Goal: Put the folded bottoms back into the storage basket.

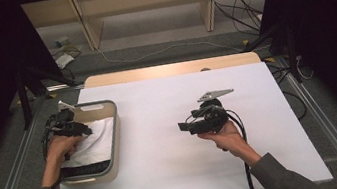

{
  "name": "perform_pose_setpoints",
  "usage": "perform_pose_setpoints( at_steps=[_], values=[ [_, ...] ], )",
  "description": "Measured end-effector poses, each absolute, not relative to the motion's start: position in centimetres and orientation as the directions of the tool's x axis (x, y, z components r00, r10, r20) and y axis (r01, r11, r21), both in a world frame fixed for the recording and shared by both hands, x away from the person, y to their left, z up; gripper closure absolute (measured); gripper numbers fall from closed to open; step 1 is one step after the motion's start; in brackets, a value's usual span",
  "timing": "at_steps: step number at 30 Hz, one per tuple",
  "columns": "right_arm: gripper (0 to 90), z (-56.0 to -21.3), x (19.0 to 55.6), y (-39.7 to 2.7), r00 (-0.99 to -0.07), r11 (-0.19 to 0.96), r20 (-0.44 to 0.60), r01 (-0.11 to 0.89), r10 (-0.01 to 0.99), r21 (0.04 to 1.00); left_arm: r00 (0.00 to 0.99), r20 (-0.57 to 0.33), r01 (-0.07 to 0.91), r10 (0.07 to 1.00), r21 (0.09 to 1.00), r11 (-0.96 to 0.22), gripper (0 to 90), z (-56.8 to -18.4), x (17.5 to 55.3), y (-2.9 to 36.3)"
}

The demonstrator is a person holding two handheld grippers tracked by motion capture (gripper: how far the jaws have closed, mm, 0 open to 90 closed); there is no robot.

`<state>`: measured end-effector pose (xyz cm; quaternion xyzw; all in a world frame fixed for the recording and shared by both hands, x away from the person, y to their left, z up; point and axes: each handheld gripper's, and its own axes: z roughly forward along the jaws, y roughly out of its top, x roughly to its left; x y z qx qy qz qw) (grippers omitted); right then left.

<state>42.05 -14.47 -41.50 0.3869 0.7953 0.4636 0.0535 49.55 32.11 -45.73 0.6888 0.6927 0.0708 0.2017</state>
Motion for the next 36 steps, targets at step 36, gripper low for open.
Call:
perform_pose_setpoints(
  at_steps=[36],
  values=[
    [24.8,-41.5,42.3,-14.9,-0.683,0.247,0.298,0.580,0.667,0.777,0.009,-0.138,0.787,0.990,0.612,0.078,89.3,-42.1,50.2,33.5]
  ],
)
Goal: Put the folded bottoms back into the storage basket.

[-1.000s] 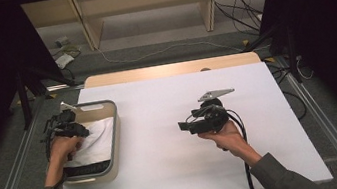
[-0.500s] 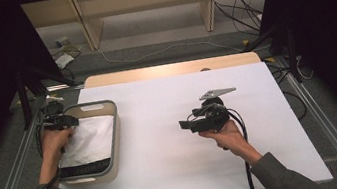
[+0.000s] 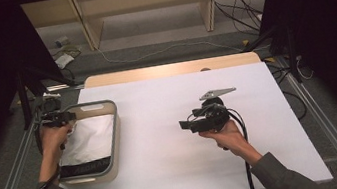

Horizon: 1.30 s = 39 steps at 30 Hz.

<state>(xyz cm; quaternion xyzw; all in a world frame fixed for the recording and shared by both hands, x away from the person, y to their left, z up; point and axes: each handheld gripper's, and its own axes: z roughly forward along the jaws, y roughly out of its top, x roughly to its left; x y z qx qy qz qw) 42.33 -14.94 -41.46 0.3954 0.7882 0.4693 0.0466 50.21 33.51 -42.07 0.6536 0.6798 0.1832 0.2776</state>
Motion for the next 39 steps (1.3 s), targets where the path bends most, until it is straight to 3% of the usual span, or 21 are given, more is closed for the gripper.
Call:
perform_pose_setpoints(
  at_steps=[16,21,26,30,32,39],
  values=[
    [24.8,-41.5,42.2,-14.9,-0.687,0.252,0.290,0.574,0.666,0.779,-0.028,-0.031,0.854,0.999,0.518,0.039,89.5,-44.9,50.6,32.4],
    [24.8,-41.4,42.1,-14.8,-0.688,0.253,0.287,0.571,0.667,0.781,-0.027,-0.064,0.846,0.998,0.530,0.057,89.2,-44.7,50.3,32.3],
    [24.7,-41.2,42.0,-15.0,-0.684,0.235,0.290,0.565,0.670,0.791,-0.001,-0.122,0.836,0.993,0.545,0.068,74.1,-44.2,49.6,32.4],
    [24.7,-41.1,41.9,-15.1,-0.683,0.227,0.287,0.559,0.672,0.798,0.038,-0.178,0.826,0.983,0.560,0.069,67.0,-43.6,48.9,32.2],
    [24.7,-40.9,41.8,-15.2,-0.682,0.220,0.285,0.553,0.674,0.804,0.060,-0.194,0.822,0.979,0.566,0.062,56.2,-43.2,48.6,31.9],
    [24.7,-40.6,41.4,-15.8,-0.679,0.190,0.290,0.539,0.674,0.820,0.134,-0.248,0.794,0.959,0.606,0.046,36.1,-41.3,47.5,30.4]
  ],
)
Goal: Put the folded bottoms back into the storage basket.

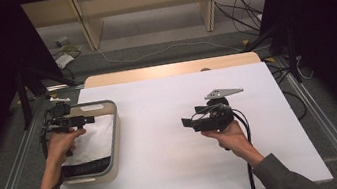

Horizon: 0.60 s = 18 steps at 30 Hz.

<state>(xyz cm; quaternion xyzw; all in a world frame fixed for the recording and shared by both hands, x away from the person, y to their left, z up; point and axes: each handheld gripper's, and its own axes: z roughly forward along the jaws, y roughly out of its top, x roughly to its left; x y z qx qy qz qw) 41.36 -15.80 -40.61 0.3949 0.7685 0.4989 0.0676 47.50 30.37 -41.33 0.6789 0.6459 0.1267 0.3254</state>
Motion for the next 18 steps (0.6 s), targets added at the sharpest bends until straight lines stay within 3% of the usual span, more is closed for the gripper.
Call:
perform_pose_setpoints(
  at_steps=[7,18],
  values=[
    [24.6,-40.6,41.0,-16.3,-0.677,0.173,0.292,0.530,0.675,0.830,0.179,-0.286,0.779,0.942,0.626,0.042,24.8,-41.1,46.9,29.6],
    [24.4,-40.5,40.6,-17.2,-0.670,0.145,0.307,0.530,0.676,0.836,0.190,-0.307,0.744,0.933,0.665,0.067,18.5,-40.6,45.8,29.0]
  ],
)
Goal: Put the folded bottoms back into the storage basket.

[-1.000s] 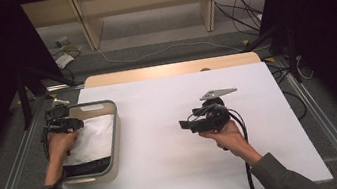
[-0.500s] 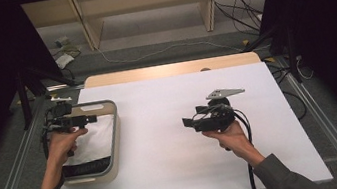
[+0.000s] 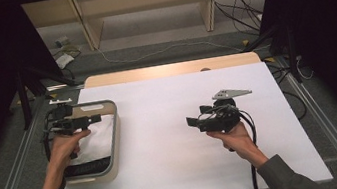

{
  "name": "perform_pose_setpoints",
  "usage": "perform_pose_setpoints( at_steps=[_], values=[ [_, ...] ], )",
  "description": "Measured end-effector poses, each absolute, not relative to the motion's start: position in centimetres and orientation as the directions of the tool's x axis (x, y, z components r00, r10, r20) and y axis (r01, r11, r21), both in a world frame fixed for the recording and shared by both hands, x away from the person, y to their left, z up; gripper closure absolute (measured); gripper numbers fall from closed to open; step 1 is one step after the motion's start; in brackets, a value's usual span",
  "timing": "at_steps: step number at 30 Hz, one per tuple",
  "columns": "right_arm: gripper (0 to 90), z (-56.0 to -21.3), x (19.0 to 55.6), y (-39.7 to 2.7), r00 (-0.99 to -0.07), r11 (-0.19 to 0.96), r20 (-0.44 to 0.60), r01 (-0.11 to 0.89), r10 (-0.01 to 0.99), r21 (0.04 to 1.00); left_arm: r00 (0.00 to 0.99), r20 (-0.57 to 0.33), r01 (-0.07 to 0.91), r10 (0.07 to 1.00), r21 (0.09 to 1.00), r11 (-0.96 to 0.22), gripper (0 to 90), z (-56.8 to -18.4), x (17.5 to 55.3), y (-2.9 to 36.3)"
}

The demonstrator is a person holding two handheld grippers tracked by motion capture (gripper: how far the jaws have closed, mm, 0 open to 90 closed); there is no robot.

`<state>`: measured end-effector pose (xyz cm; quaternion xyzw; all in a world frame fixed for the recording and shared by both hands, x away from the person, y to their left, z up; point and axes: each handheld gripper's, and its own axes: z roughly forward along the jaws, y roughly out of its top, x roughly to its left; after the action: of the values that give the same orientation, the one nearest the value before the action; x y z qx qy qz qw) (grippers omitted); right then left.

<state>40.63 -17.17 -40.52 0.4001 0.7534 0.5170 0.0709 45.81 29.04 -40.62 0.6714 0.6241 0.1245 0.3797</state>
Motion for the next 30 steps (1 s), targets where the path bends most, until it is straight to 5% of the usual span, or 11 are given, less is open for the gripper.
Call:
perform_pose_setpoints(
  at_steps=[30],
  values=[
    [23.3,-40.7,39.1,-18.6,-0.669,0.114,0.295,0.496,0.682,0.861,0.365,-0.303,0.638,0.881,0.770,0.001,16.0,-40.9,42.1,23.0]
  ],
)
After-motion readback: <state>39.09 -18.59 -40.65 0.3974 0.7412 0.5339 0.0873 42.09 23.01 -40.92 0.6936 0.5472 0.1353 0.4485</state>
